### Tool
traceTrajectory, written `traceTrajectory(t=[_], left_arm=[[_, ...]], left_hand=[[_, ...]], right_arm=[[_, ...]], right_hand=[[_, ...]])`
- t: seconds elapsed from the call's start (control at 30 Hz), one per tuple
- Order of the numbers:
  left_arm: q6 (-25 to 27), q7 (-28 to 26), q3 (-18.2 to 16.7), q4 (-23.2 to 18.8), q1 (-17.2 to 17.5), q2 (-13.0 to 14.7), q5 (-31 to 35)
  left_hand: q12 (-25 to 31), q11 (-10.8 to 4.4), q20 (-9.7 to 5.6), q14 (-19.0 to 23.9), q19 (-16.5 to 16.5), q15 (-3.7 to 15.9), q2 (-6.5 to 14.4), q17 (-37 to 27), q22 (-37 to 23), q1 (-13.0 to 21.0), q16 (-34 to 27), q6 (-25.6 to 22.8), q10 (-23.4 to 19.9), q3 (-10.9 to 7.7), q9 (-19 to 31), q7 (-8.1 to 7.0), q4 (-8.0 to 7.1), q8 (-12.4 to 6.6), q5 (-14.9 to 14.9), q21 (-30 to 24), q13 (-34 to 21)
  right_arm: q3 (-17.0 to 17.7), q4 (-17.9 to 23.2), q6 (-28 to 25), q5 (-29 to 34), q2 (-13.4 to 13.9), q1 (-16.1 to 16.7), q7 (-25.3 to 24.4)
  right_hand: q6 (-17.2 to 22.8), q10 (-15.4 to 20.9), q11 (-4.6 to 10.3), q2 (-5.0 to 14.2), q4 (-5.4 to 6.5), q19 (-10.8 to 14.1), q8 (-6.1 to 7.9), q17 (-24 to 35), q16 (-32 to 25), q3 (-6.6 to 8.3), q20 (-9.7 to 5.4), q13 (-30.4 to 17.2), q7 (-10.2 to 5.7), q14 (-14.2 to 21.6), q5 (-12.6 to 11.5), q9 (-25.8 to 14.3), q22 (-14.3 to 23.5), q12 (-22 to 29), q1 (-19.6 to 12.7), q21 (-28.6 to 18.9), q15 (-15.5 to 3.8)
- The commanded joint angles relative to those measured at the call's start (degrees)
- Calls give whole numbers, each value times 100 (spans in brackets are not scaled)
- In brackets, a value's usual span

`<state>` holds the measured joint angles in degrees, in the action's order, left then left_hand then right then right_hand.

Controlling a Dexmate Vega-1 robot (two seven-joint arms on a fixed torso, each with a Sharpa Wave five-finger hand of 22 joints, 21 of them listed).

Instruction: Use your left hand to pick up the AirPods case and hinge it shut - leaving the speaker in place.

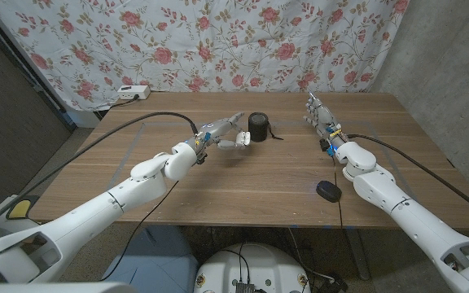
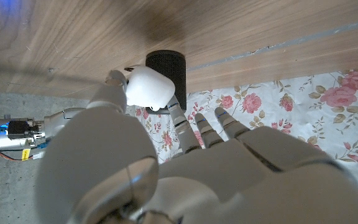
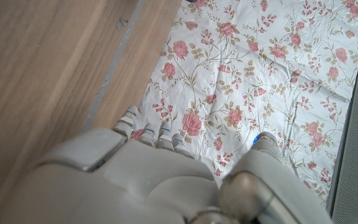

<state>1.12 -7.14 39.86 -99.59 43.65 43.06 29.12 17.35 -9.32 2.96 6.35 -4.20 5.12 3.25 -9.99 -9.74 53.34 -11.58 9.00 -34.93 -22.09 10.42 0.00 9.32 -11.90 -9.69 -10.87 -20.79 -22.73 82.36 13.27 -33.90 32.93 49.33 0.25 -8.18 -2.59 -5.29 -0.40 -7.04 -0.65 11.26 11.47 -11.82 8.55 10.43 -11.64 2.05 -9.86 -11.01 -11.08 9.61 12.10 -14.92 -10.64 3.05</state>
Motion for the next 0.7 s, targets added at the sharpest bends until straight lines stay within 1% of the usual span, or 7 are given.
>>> traceTrajectory(t=[0.03, 0.17, 0.2, 0.27, 0.33, 0.4, 0.7], left_arm=[[-363, -288, -213, 330, 104, -261, -543], [-557, -471, -284, 467, 149, -375, -791], [-684, -917, -252, 548, 197, -436, -529], [-874, -600, -275, 665, 122, -452, -929], [-1054, -1337, -247, 828, 192, -549, -496], [-1251, -971, -265, 915, 117, -531, -885], [-1358, -1055, -323, 1039, 85, -590, -962]], left_hand=[[14, -268, -68, 19, -26, 7, 29, -13, -7, 83, 32, -62, -315, 4, 4, -17, -5, -17, -43, 4, -31], [14, -258, -75, 17, -23, 0, 34, -12, -7, 104, 35, -91, -336, 1, 4, -8, -1, -19, -46, 5, -39], [15, -256, -86, 23, -17, -3, 37, -12, -6, 112, 33, -104, -347, 1, 4, -10, -1, -20, -48, 7, -42], [8, -256, -97, 9, -7, -4, 39, -11, -6, 127, 40, -135, -353, 2, 5, -45, 0, -23, -50, 10, -49], [5, -255, -100, 0, 2, -12, 38, -11, -5, 134, 44, -157, -359, 4, 5, -48, -1, -27, -50, 12, -54], [4, -264, -109, -8, -2, -17, 34, -11, -5, 146, 47, -217, -376, 8, 5, -54, 2, -42, -51, 10, -58], [16, -260, -132, 28, -42, -7, 17, -9, -3, 217, 36, -261, -470, 3, 4, -109, 27, -36, -58, -4, -65]], right_arm=[[11, 407, -22, 561, 179, 169, -552], [44, 501, 28, 615, 202, 253, -634], [38, 526, 24, 675, 226, 258, -664], [46, 540, 12, 694, 230, 262, -691], [54, 578, -16, 698, 238, 270, -709], [52, 646, -65, 740, 253, 283, -761], [-10, 857, -336, 1072, 341, 298, -1048]], right_hand=[[40, 19, -35, 16, -28, 22, 54, 11, -25, 10, 20, -6, -2, -68, 2, -6, 19, 42, -51, -29, -18], [46, 21, -45, 18, -30, 25, 55, 11, -26, 11, 23, -7, 0, -63, 3, -6, 19, 42, -56, -29, -21], [48, 33, -53, 18, -31, 26, 55, 11, -26, 12, 23, -7, -4, -62, 4, -6, 19, 47, -58, -29, -22], [54, 49, -54, 18, -34, 35, 56, 12, -42, 12, 30, -9, -9, -19, 6, -6, 19, 52, -63, -32, -50], [63, 63, -51, 16, -36, 42, 58, 13, -52, 11, 31, -10, -24, 6, 8, -6, 18, 58, -66, -34, -56], [66, 145, -74, 13, -39, 47, 57, 16, -68, 10, 36, -15, -27, 53, 12, -6, 18, 88, -71, -33, -52], [182, 783, -170, 19, -47, 104, 84, 37, -120, 7, 42, -41, 54, 226, 24, -8, 17, 300, -100, -36, 136]])
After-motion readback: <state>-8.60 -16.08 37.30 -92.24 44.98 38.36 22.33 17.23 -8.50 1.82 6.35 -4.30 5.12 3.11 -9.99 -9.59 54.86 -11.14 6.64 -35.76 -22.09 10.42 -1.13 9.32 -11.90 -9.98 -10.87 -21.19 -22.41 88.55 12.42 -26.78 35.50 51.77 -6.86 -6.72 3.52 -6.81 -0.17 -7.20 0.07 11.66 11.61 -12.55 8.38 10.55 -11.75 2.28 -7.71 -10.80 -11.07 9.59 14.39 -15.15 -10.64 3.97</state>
